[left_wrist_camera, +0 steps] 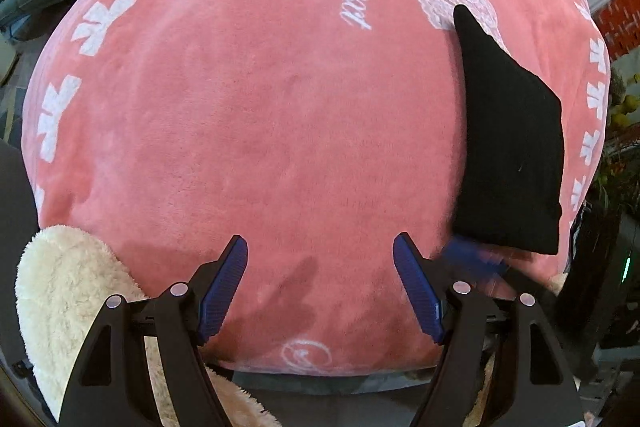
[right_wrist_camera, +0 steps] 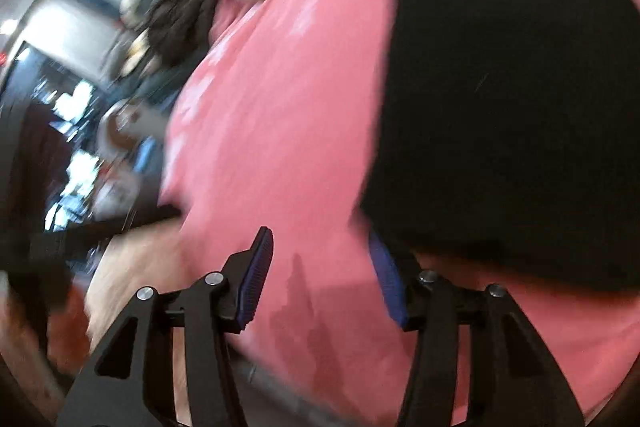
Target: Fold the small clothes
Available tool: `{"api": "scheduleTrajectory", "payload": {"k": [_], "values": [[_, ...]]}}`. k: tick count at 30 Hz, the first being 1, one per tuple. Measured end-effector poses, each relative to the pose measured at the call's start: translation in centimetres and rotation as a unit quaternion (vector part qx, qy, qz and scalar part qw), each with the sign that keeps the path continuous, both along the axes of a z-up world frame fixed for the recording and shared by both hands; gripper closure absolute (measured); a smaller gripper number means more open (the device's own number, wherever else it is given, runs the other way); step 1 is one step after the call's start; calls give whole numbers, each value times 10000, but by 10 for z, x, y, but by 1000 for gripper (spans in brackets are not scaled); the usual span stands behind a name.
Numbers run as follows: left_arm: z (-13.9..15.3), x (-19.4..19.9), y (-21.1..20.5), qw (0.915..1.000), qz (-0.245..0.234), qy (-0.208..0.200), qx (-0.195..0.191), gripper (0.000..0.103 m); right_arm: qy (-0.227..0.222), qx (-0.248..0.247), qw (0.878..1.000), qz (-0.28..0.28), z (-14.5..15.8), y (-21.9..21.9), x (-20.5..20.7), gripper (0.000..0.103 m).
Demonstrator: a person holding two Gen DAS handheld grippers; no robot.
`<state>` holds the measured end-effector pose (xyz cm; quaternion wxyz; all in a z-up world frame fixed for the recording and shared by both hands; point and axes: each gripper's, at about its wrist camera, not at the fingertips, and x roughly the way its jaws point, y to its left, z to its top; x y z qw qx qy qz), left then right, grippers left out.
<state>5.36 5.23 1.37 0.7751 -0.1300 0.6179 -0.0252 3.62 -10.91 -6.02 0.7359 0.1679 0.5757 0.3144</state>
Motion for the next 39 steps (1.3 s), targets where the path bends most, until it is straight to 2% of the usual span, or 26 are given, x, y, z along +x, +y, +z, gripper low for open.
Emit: {"api": "scheduleTrajectory", "payload": {"k": [2,3,6,8,9,10,12,15,16,18,19,21,24,26,27,31,33,37,39], "values": [[-2,5,-8,10000,2,-10,-46,31,-57,-306,9994,134,3,6,-15,55],[-2,9,-11,10000,-3,-10,-78,31,-123,-441,9989,13,9,1,-17,55],[2,20,-25,9994,-54,-40,-342,31,-434,-713,9910,-1043,38,-47,-10,55],[5,29,-40,9982,-147,-98,-570,31,-637,-929,9735,-1991,62,-97,1,54],[6,38,-55,9970,-312,-123,-695,31,-699,-1017,9663,-2259,69,-115,6,50],[6,44,-65,9964,-413,-147,-726,29,-733,-1217,9565,-2547,74,-132,14,37],[1,58,-92,9950,-666,-194,-723,27,-706,-1537,9426,-2880,75,-164,34,31],[-22,79,-131,9924,-935,-1,-806,26,-376,-1441,9424,-2995,57,-184,64,29],[-33,85,-141,9909,-993,107,-899,26,-275,-1361,9437,-3002,50,-185,71,24],[-51,92,-154,9905,-932,334,-958,26,-67,-1267,9456,-2994,33,-187,81,22],[-56,93,-157,9913,-872,327,-927,21,64,-1210,9474,-2962,24,-186,87,22],[-54,93,-163,9922,-827,182,-920,15,229,-1109,9483,-2965,10,-186,88,21],[-54,96,-175,9930,-988,172,-628,15,161,-1133,9487,-2947,5,-184,86,16],[-51,97,-181,9918,-1140,102,-567,15,20,-1249,9515,-2811,8,-179,85,25],[-51,97,-185,9907,-1232,84,-576,18,-29,-1210,9542,-2737,10,-175,86,38],[-49,101,-192,9892,-1344,129,-573,36,17,-1051,9598,-2603,16,-166,92,68],[-48,103,-192,9884,-1375,174,-617,45,4,-1085,9596,-2595,20,-164,92,72],[-43,108,-185,9866,-1376,287,-834,76,7,-1090,9592,-2607,23,-163,93,77],[-38,110,-184,9855,-1366,322,-957,83,37,-1016,9594,-2632,25,-169,91,79]]}}
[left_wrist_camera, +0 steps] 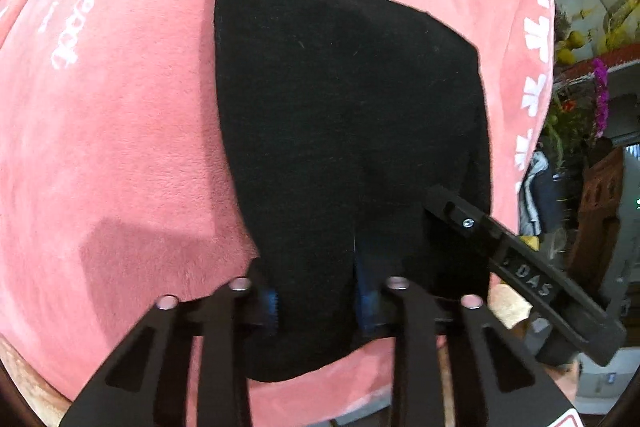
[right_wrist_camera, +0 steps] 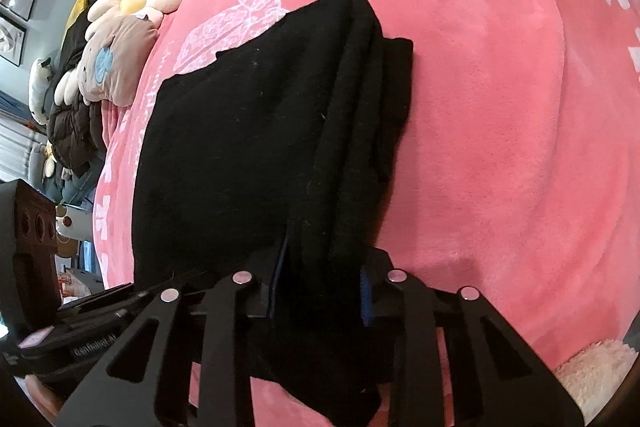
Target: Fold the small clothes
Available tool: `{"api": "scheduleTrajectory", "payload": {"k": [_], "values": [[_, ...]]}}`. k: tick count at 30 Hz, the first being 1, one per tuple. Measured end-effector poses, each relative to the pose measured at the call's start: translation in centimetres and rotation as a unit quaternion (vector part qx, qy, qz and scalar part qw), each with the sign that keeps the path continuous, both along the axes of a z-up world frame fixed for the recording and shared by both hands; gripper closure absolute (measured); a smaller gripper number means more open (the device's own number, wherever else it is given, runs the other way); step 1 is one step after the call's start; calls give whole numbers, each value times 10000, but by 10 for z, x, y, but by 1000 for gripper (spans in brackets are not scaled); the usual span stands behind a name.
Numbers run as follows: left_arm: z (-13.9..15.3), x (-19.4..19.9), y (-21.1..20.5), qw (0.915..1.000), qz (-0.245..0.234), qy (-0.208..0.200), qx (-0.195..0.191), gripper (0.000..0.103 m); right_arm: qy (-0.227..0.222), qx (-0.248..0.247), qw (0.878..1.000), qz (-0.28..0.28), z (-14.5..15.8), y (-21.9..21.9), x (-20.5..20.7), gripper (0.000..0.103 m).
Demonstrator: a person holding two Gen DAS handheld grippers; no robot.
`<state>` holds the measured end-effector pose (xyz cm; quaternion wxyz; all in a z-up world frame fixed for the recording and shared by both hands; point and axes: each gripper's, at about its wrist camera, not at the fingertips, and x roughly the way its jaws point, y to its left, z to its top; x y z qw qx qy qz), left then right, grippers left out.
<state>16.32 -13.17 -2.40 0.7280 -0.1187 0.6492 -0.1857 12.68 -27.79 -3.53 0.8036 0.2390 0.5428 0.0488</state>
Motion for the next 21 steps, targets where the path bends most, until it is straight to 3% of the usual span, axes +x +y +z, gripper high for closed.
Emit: {"api": "scheduleTrajectory", "payload": {"k": [3,13,21], "values": [[10,-1,-2,9999,-106,-29,-35,88,-24,115,9999,-26,11,-3,-2,81],[58,-12,10,9993,-180,-321,-13,88,-373,152,9991,146,71,17,-17,83],[123,-30,35,9960,-228,-829,-240,88,-964,200,9944,394,143,62,-27,83]]}}
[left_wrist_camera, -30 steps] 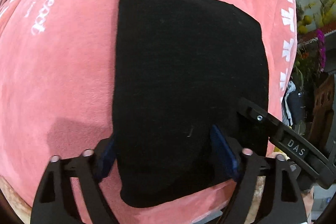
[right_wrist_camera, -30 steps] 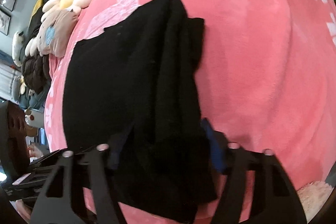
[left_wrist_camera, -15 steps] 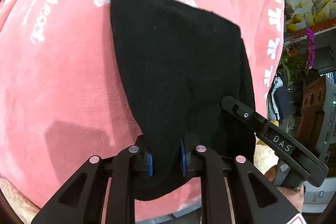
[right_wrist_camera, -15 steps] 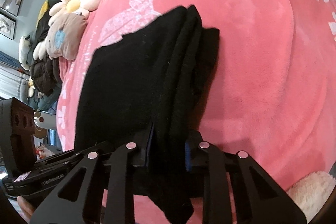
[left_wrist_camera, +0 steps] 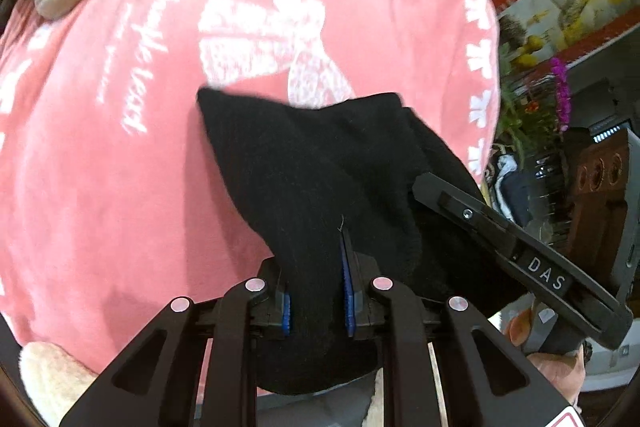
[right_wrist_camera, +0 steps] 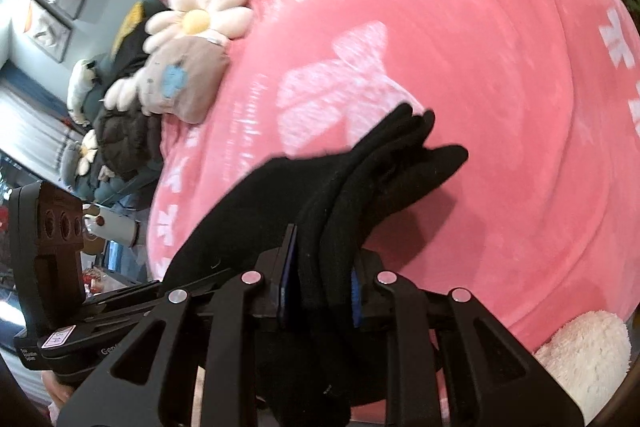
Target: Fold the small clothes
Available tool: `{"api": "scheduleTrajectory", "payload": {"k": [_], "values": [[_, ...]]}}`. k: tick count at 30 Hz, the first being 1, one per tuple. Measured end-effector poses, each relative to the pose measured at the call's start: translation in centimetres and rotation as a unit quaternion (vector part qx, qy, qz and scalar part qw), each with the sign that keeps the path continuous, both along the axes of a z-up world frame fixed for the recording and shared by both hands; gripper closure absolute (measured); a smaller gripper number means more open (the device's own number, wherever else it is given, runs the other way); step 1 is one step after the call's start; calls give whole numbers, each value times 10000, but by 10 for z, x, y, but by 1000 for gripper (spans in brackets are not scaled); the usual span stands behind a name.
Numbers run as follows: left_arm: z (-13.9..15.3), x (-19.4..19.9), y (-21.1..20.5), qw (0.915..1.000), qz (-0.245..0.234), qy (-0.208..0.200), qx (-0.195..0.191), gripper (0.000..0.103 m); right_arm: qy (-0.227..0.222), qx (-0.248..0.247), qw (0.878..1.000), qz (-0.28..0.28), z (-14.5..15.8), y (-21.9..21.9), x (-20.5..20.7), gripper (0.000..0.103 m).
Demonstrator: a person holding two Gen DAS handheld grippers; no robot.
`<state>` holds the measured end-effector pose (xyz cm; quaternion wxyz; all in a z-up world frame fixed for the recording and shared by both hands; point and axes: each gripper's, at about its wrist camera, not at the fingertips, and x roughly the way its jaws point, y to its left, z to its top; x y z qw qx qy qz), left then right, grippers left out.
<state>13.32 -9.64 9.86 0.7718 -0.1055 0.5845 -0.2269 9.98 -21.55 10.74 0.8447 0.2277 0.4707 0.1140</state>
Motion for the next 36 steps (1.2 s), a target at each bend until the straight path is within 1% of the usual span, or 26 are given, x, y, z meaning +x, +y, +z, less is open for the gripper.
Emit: {"api": "scheduleTrajectory", "payload": {"k": [3,5,8,11,14,15,16,17,18,19,20,21,22,23,25,26,27,28,29,30,31,32,34,36], "values": [[28,-9,21,9993,-46,-366,-13,88,-399,34,9990,189,34,23,-4,83],[44,-18,38,9980,-31,-632,-5,88,-661,50,9973,327,52,39,-6,83],[70,-28,73,9945,54,-1045,35,88,-1038,73,9931,534,74,67,-10,83],[84,-35,100,9901,120,-1398,93,88,-1400,51,9874,736,86,97,-13,83],[90,-43,133,9851,159,-1707,154,88,-1693,87,9811,931,84,125,-11,83],[89,-43,142,9832,203,-1808,154,87,-1712,77,9806,955,81,131,-9,83],[83,-44,153,9812,249,-1910,141,87,-1699,68,9804,999,74,137,-7,83],[74,-43,161,9805,277,-1937,196,86,-1615,13,9816,1018,62,146,-2,82],[64,-42,168,9809,305,-1898,284,83,-1515,-122,9833,1003,45,153,3,82],[49,-39,175,9821,331,-1815,382,79,-1349,-221,9849,1060,26,157,6,79],[24,-36,180,9842,352,-1681,438,78,-1152,-326,9872,1056,7,160,10,78],[-2,-33,183,9863,431,-1521,479,74,-811,-499,9905,995,-23,163,15,76],[-29,-32,189,9881,547,-1347,510,69,-415,-654,9922,977,-54,164,17,75],[-60,-30,194,9902,679,-1070,585,69,-108,-845,9920,933,-79,164,17,75],[-114,-28,205,9925,875,-428,733,70,326,-1006,9902,908,-109,161,13,75],[-130,-30,209,9911,980,-224,873,71,428,-987,9904,863,-114,158,9,75],[-136,-34,216,9909,1068,-188,797,71,443,-926,9910,856,-114,157,7,75],[-133,-37,224,9915,1195,-198,479,71,425,-901,9912,873,-111,157,6,75],[-129,-37,228,9912,1265,-237,299,71,352,-966,9908,878,-107,159,10,72],[-122,-36,233,9902,1347,-345,134,71,290,-1019,9906,870,-102,161,15,62],[-116,-34,235,9892,1384,-467,105,69,255,-1031,9907,856,-100,163,21,45],[-114,-33,235,9891,1375,-515,118,69,213,-1035,9909,832,-97,167,29,38],[-109,-26,232,9892,1314,-591,253,68,191,-1140,9894,879,-99,178,47,30],[-107,-24,225,9899,1198,-668,360,68,357,-1294,9868,907,-108,187,63,27]]}}
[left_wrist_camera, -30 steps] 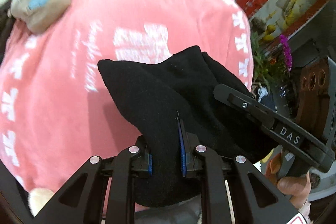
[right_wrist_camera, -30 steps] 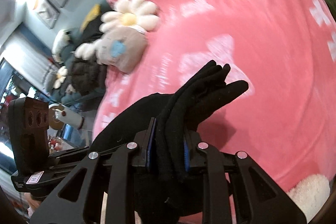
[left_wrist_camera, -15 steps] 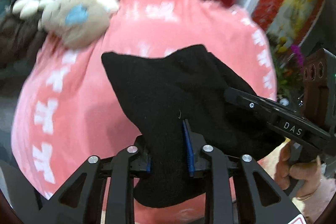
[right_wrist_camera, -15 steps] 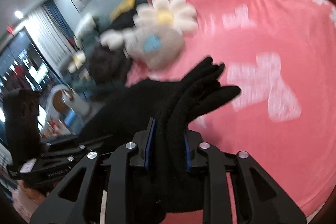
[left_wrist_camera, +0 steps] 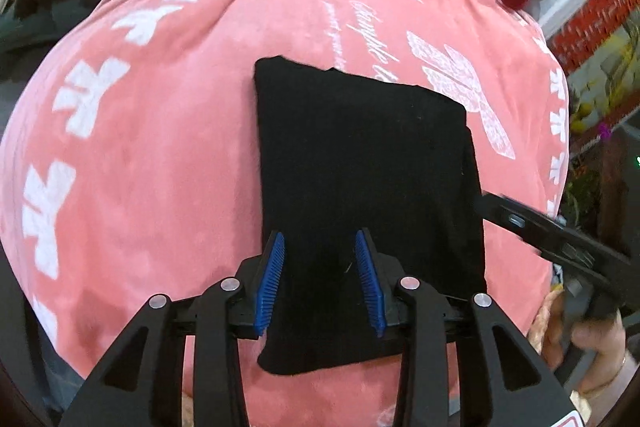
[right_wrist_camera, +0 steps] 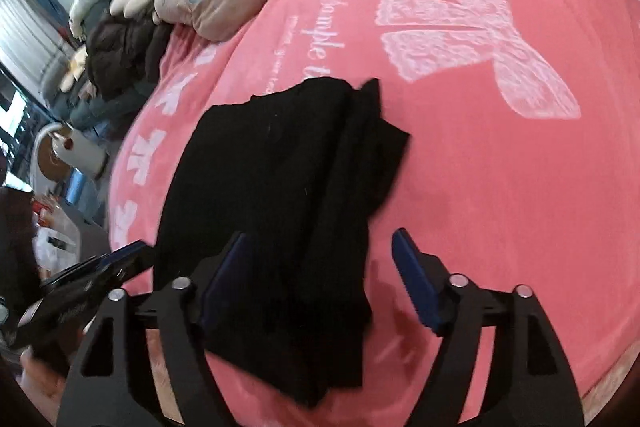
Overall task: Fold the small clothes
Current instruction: 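Lower the folded shirt onto the blanket and open both grippers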
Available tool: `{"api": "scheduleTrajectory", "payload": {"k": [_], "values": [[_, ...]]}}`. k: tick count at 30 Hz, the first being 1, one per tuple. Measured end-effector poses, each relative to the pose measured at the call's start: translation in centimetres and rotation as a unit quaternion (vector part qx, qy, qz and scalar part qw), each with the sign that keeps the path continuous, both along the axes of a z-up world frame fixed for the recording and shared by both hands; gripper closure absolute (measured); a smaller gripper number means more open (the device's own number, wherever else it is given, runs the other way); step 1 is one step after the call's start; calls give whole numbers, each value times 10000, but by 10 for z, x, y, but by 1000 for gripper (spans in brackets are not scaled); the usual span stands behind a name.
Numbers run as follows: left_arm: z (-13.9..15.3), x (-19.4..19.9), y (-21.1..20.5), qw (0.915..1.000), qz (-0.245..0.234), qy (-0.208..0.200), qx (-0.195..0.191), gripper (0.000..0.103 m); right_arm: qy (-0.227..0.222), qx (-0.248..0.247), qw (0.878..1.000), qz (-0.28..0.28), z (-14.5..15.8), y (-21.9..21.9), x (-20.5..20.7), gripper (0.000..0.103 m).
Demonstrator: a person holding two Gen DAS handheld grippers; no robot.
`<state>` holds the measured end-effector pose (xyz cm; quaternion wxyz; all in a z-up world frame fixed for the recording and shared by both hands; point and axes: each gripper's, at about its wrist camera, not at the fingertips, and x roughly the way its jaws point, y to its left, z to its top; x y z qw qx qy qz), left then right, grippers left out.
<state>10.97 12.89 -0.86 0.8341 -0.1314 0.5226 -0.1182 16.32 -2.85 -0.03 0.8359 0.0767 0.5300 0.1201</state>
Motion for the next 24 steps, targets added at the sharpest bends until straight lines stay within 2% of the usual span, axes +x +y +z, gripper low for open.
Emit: {"api": "scheduleTrajectory", "payload": {"k": [2,3,4,5,6,7,10,13,15,17,18,20,22,24], "values": [[-1,-1,-6,9999,-70,-23,87,65,238,11,9997,-56,-19,5,15,27],[-4,2,-8,9999,-97,-14,135,64,373,117,9992,-87,-28,6,20,39],[-6,3,-9,9998,-97,0,154,64,483,337,9982,-69,-36,5,21,57],[-8,4,-11,9998,-99,25,162,64,423,472,9979,-136,-35,4,20,63],[-12,2,-10,9998,-97,50,166,64,392,569,9975,-126,-30,3,19,80],[-14,1,-10,9998,-94,57,152,63,332,612,9975,-145,-23,2,17,84],[-14,2,-12,9998,-163,57,105,63,-57,585,9982,-75,9,-8,0,86],[-13,3,-21,9996,-273,92,22,62,-236,338,9990,-163,19,-19,-13,86],[-17,3,-32,9993,-352,118,74,61,-69,192,9995,-238,1,-30,-10,85],[-22,2,-42,9990,-379,113,202,57,281,14,9994,-210,-23,-34,-2,77],[-23,1,-45,9989,-367,105,273,56,246,7,9994,-236,-23,-35,-1,71],[-22,-1,-50,9984,-331,107,454,53,-14,-132,9995,-298,-4,-35,-9,69],[-19,-6,-53,9979,-290,118,562,44,-371,-371,9984,-213,16,-33,-24,69],[-15,-14,-56,9973,-211,65,696,40,-589,-589,9965,-39,30,-30,-43,69]]}}
